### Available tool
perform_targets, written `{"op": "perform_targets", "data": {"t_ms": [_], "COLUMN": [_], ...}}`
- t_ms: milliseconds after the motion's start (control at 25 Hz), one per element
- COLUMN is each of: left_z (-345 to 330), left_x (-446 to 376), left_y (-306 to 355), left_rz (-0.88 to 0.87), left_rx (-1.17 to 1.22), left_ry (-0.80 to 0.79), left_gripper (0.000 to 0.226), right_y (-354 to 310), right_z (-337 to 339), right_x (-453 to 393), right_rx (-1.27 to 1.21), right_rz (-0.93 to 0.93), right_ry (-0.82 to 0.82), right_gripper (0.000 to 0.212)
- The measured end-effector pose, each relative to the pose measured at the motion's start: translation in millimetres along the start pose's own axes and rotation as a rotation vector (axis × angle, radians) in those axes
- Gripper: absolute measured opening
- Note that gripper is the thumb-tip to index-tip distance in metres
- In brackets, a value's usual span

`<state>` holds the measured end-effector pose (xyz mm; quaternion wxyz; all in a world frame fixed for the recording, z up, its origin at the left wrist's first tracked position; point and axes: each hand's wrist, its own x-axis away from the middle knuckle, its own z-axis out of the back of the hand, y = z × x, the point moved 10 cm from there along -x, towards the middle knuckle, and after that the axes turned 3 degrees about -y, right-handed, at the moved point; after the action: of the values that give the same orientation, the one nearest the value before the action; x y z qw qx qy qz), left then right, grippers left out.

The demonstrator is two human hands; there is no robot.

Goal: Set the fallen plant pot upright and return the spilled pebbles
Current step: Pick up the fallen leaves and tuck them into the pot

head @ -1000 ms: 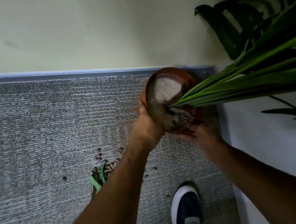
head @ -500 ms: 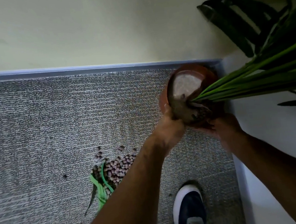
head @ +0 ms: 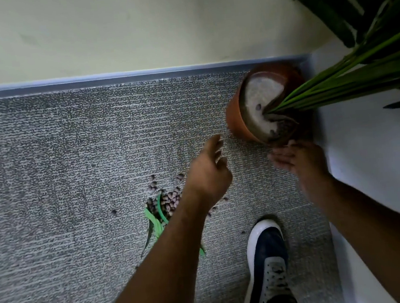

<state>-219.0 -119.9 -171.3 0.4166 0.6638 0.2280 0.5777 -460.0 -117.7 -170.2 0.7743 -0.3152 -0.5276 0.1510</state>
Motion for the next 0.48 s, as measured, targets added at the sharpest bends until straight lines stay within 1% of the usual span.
{"op": "perform_targets", "data": {"t_ms": [120,160,200,240,280,320,400,480], "left_z": [31,43,51,62,77,86,106,116], "left_x": [30,46,49,61,79,88,111,128], "left_y": [-20,-34,-36,-50,-71,-87,-126,-157], "left_rz": [0.003,0.022,0.015,0.040,0.082,0.121,0.228,0.296], "left_rx": [-0.160,-0.211,-0.247,-0.296,-0.350,-0.368,-0.380,-0.414], "left_ry": [0.121,0.148,0.192,0.236,0.272,0.310,0.350,0.375], "left_gripper": [0.044,0.039,0.035,0.030,0.024,0.019,0.013,0.012], "right_y": [18,33,26,35,51,50,66,73], "right_z": [-7,-8,-4,-5,-12,-14,-29,-55], "right_x": [19,27,24,25,33,34,42,54], "right_rx": [0.075,0.086,0.103,0.124,0.191,0.288,0.496,0.749], "right_rz": [0.026,0.007,0.034,0.034,0.028,0.064,0.141,0.281], "right_ry": [-0.001,0.017,0.040,0.029,0.003,-0.016,-0.068,-0.162], "right_gripper": [0.011,0.009,0.010,0.011,0.008,0.005,0.016,0.018]}}
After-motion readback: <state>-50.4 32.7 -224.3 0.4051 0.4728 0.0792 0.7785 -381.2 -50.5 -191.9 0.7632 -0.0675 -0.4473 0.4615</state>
